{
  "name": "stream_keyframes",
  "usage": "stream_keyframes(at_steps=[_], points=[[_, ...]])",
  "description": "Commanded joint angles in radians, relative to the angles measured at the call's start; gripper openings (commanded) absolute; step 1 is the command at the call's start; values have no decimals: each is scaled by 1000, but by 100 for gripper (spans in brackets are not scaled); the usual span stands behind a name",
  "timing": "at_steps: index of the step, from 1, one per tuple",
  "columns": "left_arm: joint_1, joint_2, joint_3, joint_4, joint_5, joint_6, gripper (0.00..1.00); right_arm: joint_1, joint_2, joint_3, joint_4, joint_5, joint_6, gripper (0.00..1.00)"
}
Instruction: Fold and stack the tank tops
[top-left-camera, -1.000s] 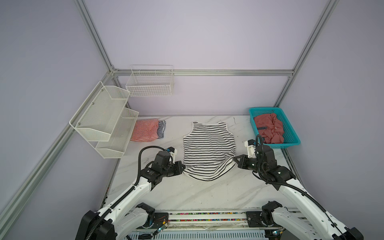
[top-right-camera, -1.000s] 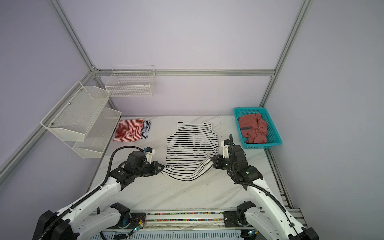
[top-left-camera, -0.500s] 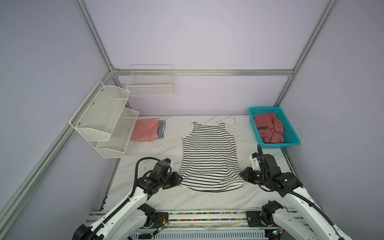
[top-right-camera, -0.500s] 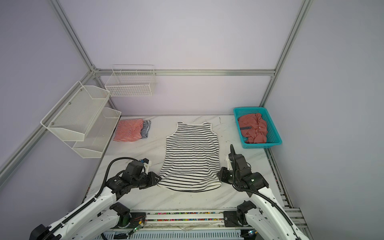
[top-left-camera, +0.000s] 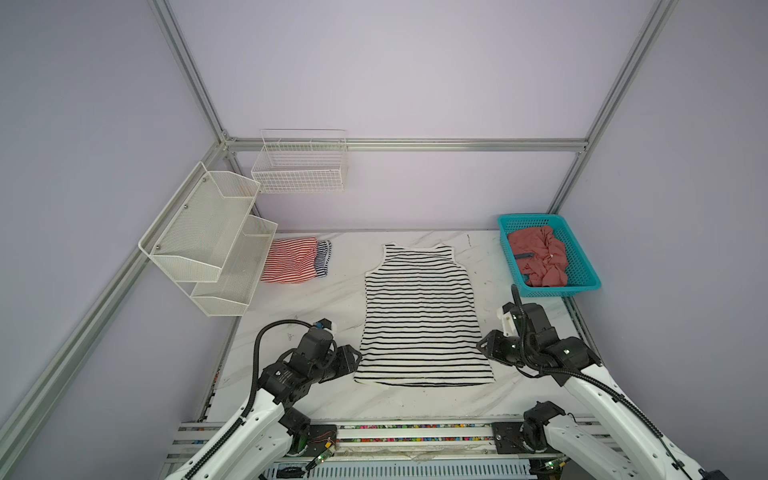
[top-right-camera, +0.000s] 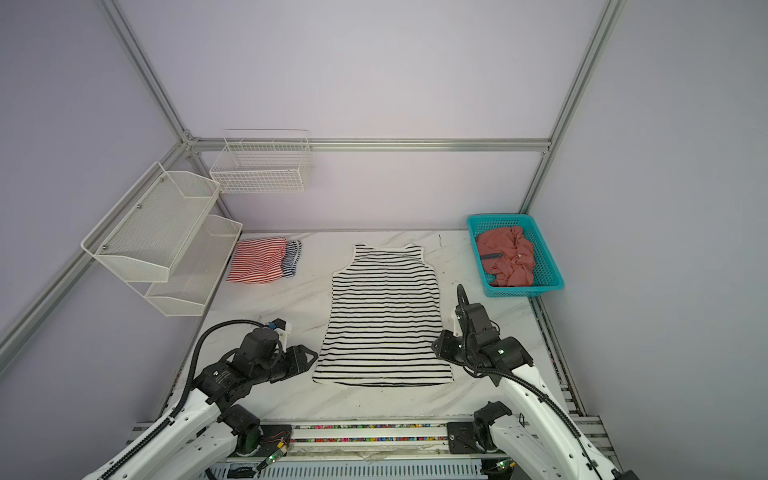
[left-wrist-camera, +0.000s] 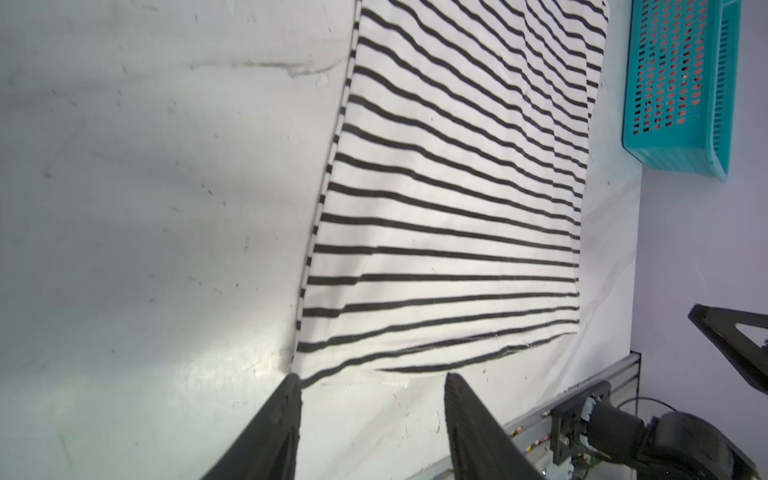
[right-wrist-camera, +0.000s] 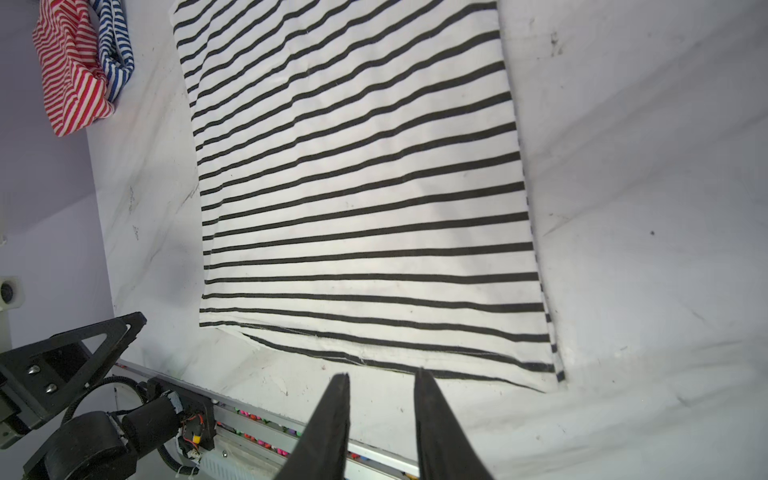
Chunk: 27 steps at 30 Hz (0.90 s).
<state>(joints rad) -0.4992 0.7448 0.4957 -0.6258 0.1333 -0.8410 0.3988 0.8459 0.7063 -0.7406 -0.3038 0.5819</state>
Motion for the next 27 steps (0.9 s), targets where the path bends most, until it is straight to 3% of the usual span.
stream_keyframes(at_steps=[1,5,9,15,20,27], points=[[3,197,224,205,-120,114,55,10,81,-13,185,-18,9,29],[27,565,527,212,-134,211,53,25,221,-13,366,-30,1,29],[61,931,871,169,-77,283,44,28,371,-27,505,16,-18,30],[120,1330,1276,178,218,298,38,28,522,-14,633,59,-38,31],[121,1485,1384,188,238,288,36,27,604,39,645,103,-53,32],[125,1548,1364,211,229,270,35,9,703,102,590,132,-89,35]])
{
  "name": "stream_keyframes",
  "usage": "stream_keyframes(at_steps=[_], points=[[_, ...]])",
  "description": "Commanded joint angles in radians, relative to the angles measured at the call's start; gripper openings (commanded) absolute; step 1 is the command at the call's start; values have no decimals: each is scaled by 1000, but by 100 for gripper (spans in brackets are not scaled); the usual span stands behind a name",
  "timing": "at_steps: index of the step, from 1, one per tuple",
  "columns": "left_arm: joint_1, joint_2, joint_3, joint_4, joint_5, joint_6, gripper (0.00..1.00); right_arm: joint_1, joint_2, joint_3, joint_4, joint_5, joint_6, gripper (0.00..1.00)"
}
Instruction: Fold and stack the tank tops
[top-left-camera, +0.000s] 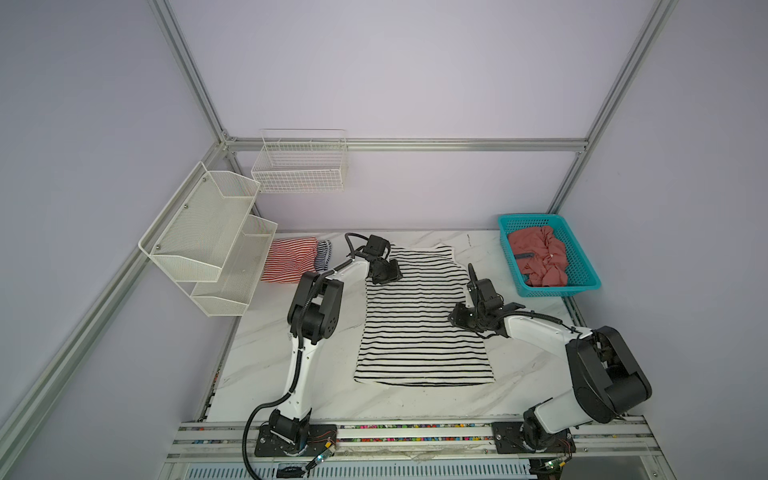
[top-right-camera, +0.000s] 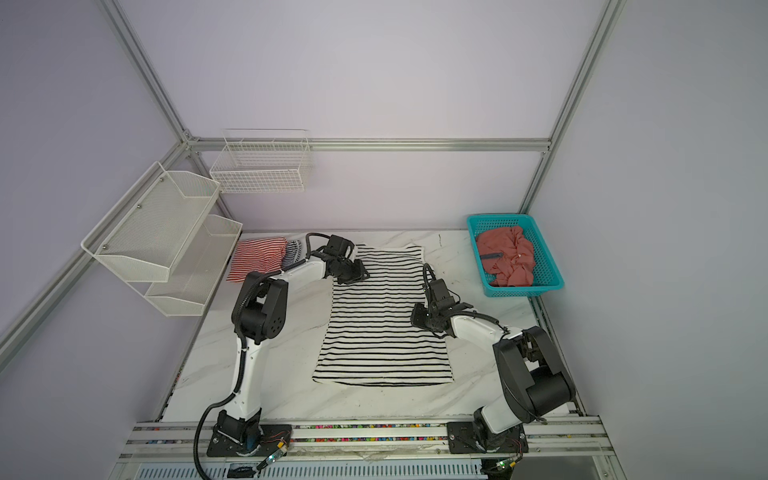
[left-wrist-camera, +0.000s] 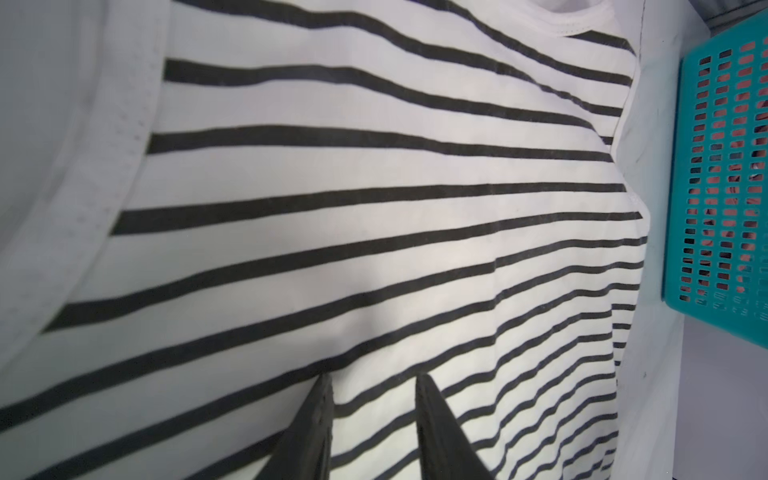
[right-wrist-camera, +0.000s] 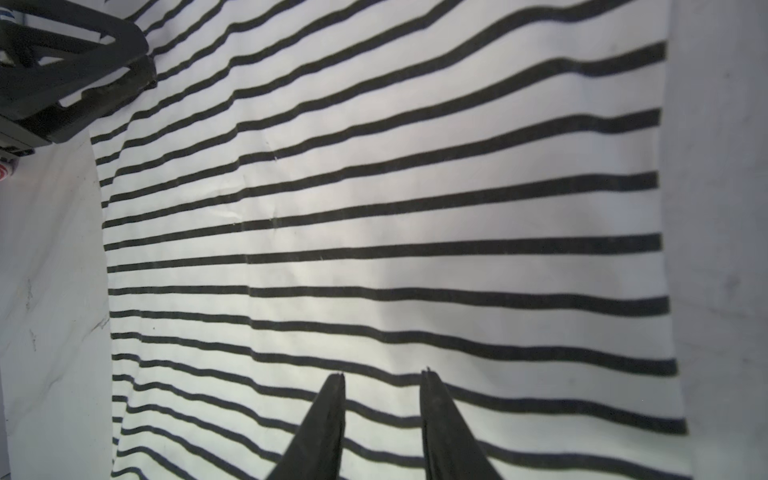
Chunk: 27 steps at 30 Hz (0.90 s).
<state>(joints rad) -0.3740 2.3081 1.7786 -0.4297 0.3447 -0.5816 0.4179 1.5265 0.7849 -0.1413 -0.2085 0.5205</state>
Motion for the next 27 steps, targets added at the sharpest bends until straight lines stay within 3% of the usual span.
stream_keyframes(at_steps=[1,9,17,27], points=[[1,-16,70,18,10,11,35,-16,34,26,-9,33,-33,35],[25,-97,-128,116,-17,-10,35,-63,165,71,-35,35,-84,39],[49,-202,-369,166,-90,-14,35,-101,287,181,-116,157,-121,41],[49,-377,-748,229,-68,-93,34,-125,539,472,-227,202,-249,43]])
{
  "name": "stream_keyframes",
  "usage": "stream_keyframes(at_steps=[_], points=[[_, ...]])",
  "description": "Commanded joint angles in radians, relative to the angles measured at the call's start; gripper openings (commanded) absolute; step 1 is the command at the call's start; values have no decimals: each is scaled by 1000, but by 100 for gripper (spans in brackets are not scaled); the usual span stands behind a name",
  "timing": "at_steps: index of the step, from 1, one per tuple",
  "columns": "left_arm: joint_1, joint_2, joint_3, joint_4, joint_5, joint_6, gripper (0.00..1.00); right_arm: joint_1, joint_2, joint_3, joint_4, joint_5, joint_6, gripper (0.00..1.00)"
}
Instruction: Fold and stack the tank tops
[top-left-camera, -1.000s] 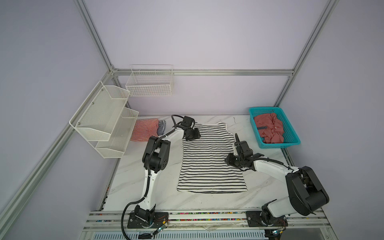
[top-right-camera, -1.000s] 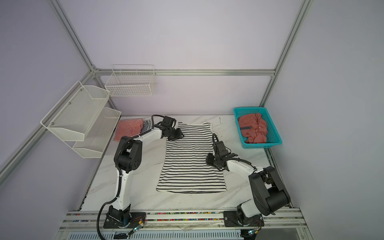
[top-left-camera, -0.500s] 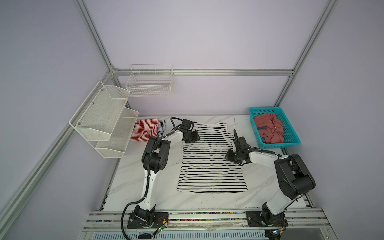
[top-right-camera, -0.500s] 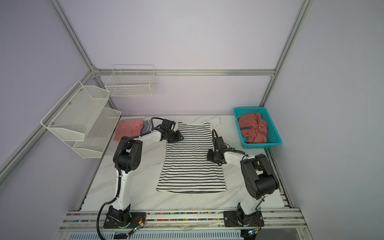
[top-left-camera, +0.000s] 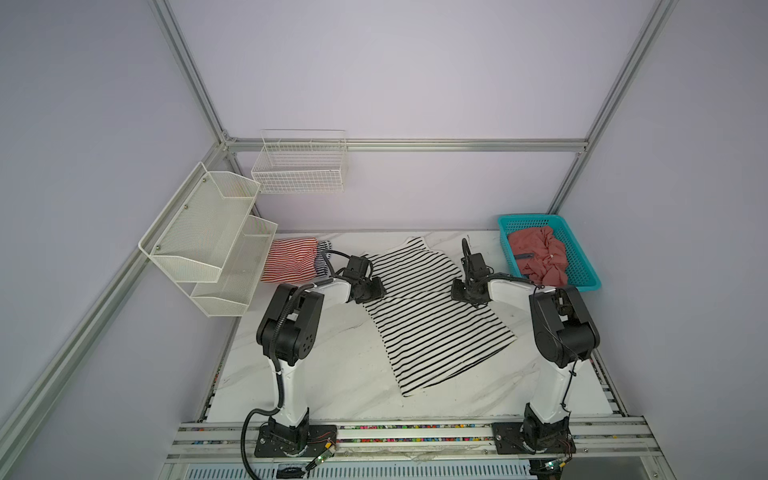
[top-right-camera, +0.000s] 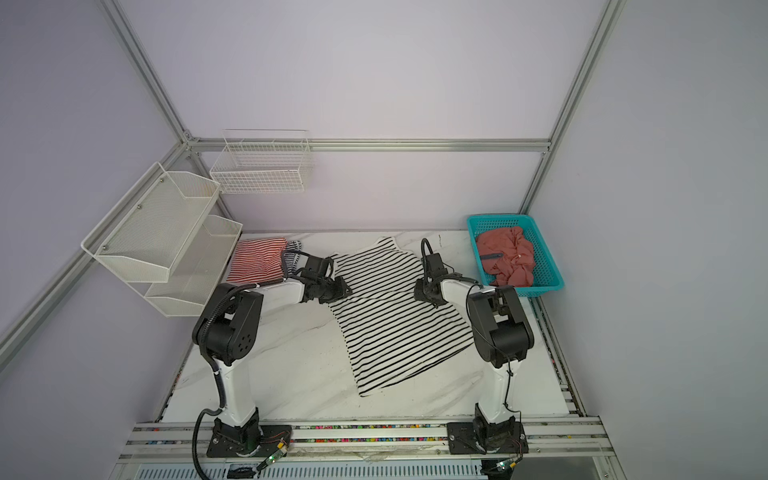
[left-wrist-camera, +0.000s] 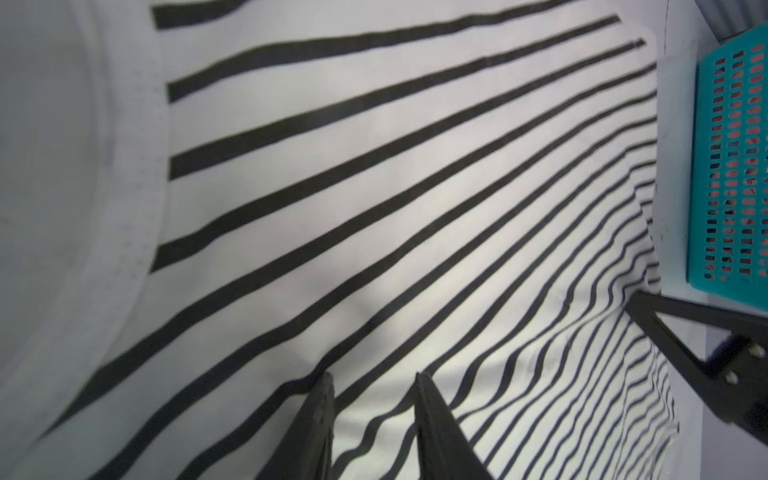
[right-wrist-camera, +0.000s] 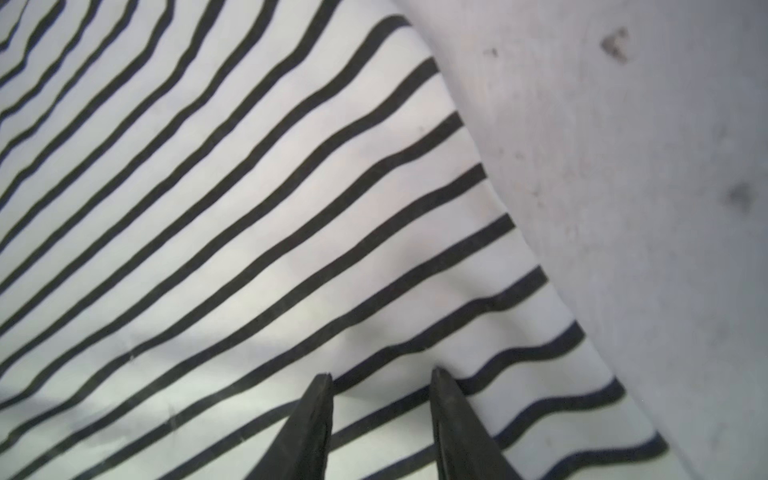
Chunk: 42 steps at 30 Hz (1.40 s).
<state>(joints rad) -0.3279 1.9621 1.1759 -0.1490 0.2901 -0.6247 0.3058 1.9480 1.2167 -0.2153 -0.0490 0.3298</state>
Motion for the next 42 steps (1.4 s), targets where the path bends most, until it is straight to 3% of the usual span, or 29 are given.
stream_keyframes(at_steps=[1,8,15,21,27,32,36,42], points=[[1,-53,-193,-38,-13,-64,33,-13,141,73,-164,45,-66,43],[-75,-211,-482,41,-39,-228,32,-12,315,309,-243,57,-159,44],[-205,-311,-623,42,-67,-401,32,19,468,531,-300,-23,-222,47],[-226,-471,-659,-62,-117,-469,32,76,550,722,-357,-114,-309,50],[-226,-696,-464,-314,-303,-382,35,104,522,822,-401,-162,-363,53],[-198,-700,-257,-322,-452,-208,38,105,336,701,-327,-205,-355,58],[-125,-560,-89,-285,-415,-97,38,106,147,516,-254,-213,-305,58],[-50,-221,204,-347,-160,-49,36,106,-111,202,-176,-176,-218,55]])
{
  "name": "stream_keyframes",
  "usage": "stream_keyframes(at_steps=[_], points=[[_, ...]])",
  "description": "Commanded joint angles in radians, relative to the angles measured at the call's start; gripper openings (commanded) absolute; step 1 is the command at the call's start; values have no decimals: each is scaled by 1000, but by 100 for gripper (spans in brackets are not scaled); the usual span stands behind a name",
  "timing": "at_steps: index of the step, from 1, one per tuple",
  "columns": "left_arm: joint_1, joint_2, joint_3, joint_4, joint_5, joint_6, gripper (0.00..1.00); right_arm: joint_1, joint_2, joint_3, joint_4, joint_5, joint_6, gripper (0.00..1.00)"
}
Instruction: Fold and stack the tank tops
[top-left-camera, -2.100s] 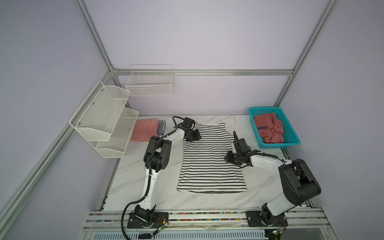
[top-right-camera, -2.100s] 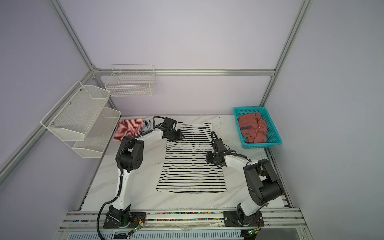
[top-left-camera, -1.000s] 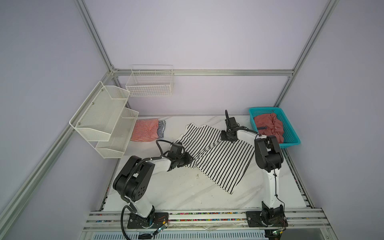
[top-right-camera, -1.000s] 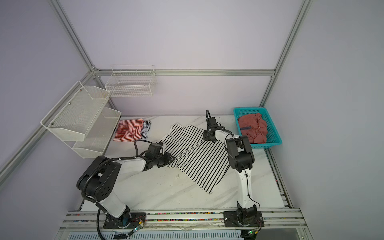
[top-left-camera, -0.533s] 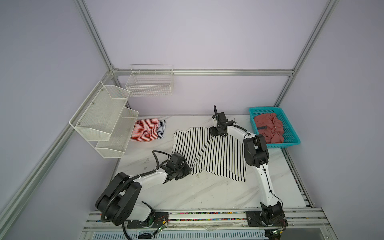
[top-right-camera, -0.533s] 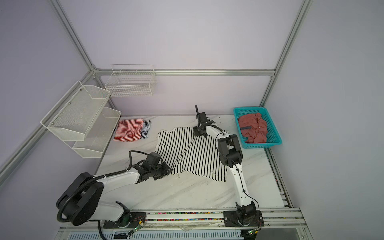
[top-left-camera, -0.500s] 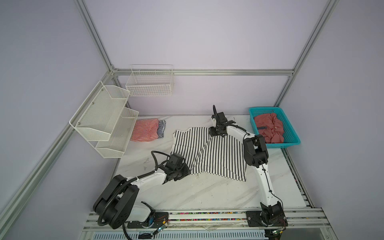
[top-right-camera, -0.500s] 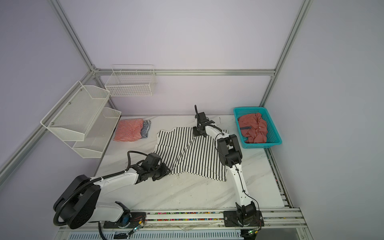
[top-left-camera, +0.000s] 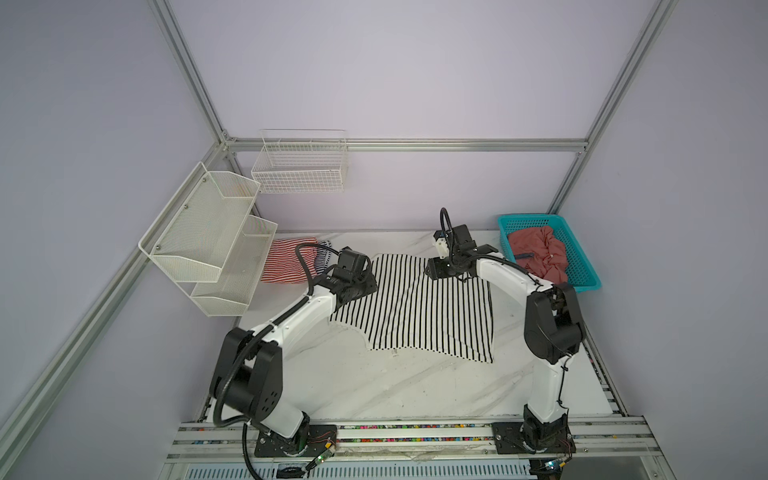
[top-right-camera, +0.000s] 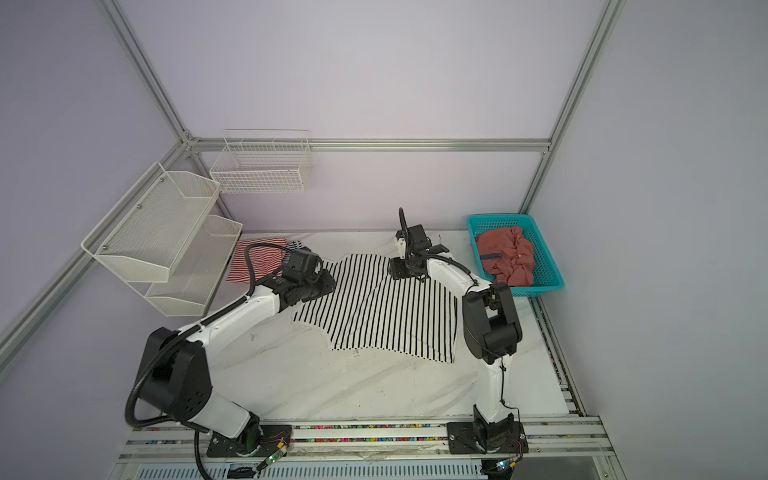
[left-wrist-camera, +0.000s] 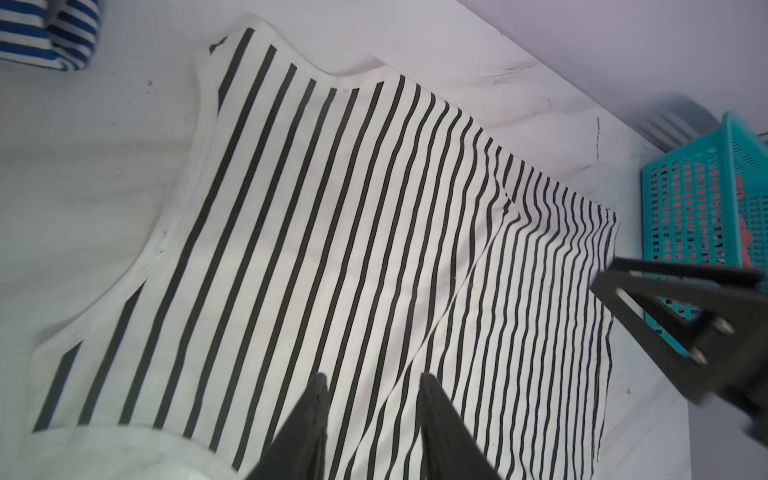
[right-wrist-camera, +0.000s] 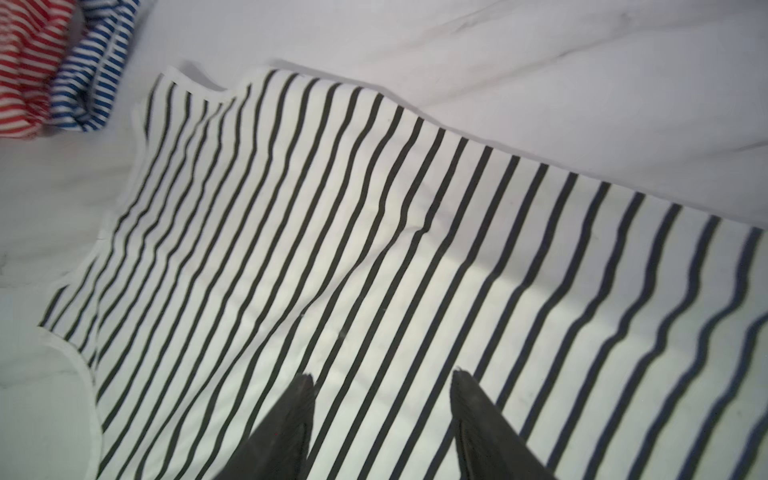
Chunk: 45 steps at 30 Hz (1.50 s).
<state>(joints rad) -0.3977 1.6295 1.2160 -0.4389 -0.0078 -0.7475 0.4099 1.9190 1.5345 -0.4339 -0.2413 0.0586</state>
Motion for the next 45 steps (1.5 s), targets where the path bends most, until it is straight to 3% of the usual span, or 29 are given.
stream_keyframes(at_steps=[1,7,17,32,45], points=[[20,151,196,-61,155,74,35,3,-112,-163,52,26,68,55],[24,320,315,-64,193,67,34,0,-251,-369,83,42,128,55],[61,438,329,-75,219,43,34,-14,-248,-466,90,46,158,56],[151,473,211,-56,184,3,32,-47,-223,-468,86,28,160,57],[240,409,-39,44,154,-68,30,-99,-65,-429,99,29,138,57]])
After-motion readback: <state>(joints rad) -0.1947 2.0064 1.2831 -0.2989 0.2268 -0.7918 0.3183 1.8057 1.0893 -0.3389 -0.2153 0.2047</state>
